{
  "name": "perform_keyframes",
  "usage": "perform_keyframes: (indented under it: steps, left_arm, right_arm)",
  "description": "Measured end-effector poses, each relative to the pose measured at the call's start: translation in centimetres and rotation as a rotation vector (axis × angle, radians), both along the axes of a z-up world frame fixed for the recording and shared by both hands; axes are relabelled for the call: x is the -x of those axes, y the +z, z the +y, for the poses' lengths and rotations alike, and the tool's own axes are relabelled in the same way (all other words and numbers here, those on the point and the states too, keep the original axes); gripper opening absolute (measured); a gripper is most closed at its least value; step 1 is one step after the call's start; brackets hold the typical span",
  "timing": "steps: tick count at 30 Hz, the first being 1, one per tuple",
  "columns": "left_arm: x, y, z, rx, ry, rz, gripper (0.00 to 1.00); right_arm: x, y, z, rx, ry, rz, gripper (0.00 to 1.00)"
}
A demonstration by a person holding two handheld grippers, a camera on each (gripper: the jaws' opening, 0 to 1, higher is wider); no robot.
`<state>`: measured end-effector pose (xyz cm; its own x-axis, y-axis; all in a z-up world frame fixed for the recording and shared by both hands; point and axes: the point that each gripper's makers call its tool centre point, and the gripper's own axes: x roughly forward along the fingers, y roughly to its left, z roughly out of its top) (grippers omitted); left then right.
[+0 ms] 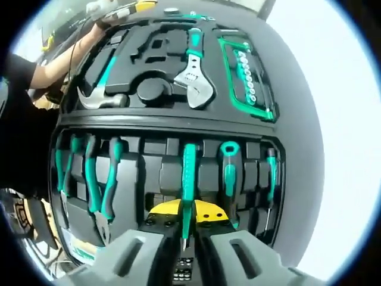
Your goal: Pick up the tools and put them into their designated positions in the toolbox.
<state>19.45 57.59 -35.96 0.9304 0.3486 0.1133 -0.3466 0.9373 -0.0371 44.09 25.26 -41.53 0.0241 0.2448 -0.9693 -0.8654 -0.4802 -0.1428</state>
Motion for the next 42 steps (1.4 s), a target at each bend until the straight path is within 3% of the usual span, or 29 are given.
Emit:
perform_keyframes:
  steps: [2,6,8,9,10,12,13,15,17,19,22,25,32,34,37,38,40,42]
  left_arm:
    - [0.0,0.0,0.1,-0.002,0.001,0.001,0.14]
    - [0.0,-0.1,0.1,0.001,0.001,0.002,0.14]
    - [0.0,-0.1,0.1,0.002,0.001,0.002,0.14]
    - [0.0,-0.1,0.1,0.003,0.001,0.002,0.14]
    - [0.0,-0.1,0.2,0.003,0.0,0.002,0.14]
    - [-0.1,-0.1,0.2,0.0,-0.001,0.002,0.14]
    - [-0.1,-0.1,0.2,-0.001,-0.001,0.002,0.14]
    - [0.0,-0.1,0.2,-0.003,0.0,0.002,0.14]
    - [0.0,-0.1,0.3,-0.001,0.001,0.001,0.14]
    - [-0.1,-0.2,0.3,0.0,0.001,0.003,0.14]
    - [-0.1,-0.3,0.2,0.0,0.003,0.008,0.14]
    - [-0.1,-0.3,0.2,0.002,0.003,0.011,0.14]
    - [-0.1,-0.4,0.2,0.001,0.005,0.013,0.14]
    - [-0.1,-0.4,0.3,0.002,0.006,0.012,0.14]
    - [0.0,-0.4,0.3,0.002,0.006,0.012,0.14]
    - [0.0,-0.4,0.3,0.002,0.006,0.012,0.14]
    - [-0.1,-0.4,0.2,0.002,0.005,0.014,0.14]
    - [-0.1,-0.5,0.0,0.003,0.0,0.019,0.14]
  right_arm:
    - [-0.1,-0.6,-0.3,0.007,0.028,-0.037,0.08]
    - [-0.7,-0.5,0.0,-0.054,0.05,-0.089,0.06]
    - [-0.5,0.7,0.1,-0.086,0.191,-0.096,0.07]
    - [-0.1,2.1,-0.5,-0.121,0.185,-0.065,0.07]
    - [0.5,3.2,-0.6,-0.167,0.184,-0.016,0.07]
    - [5.5,7.5,0.6,-0.415,0.294,0.23,0.05]
    - [8.9,10.5,0.8,-0.571,0.372,0.381,0.05]
    - [12.8,14.4,-0.2,-0.723,0.489,0.497,0.06]
    - [15.7,17.5,-0.9,-0.864,0.554,0.583,0.06]
    - [17.7,19.6,-1.6,-0.948,0.573,0.679,0.06]
    - [19.5,22.8,-2.6,-1.092,0.622,0.783,0.06]
    - [21.5,24.0,-3.7,-1.155,0.676,0.814,0.06]
    - [22.3,25.3,-4.3,-1.21,0.685,0.861,0.11]
    - [21.9,26.6,-3.7,-1.3,0.599,0.894,0.15]
    - [19.5,29.7,-3.7,-1.48,0.42,1.061,0.15]
    - [18.3,30.7,-4.0,-1.559,0.378,1.085,0.15]
    - [16.0,32.5,-4.5,-1.692,0.281,1.11,0.24]
    - [14.4,34.2,-5.3,-1.822,0.254,1.054,0.38]
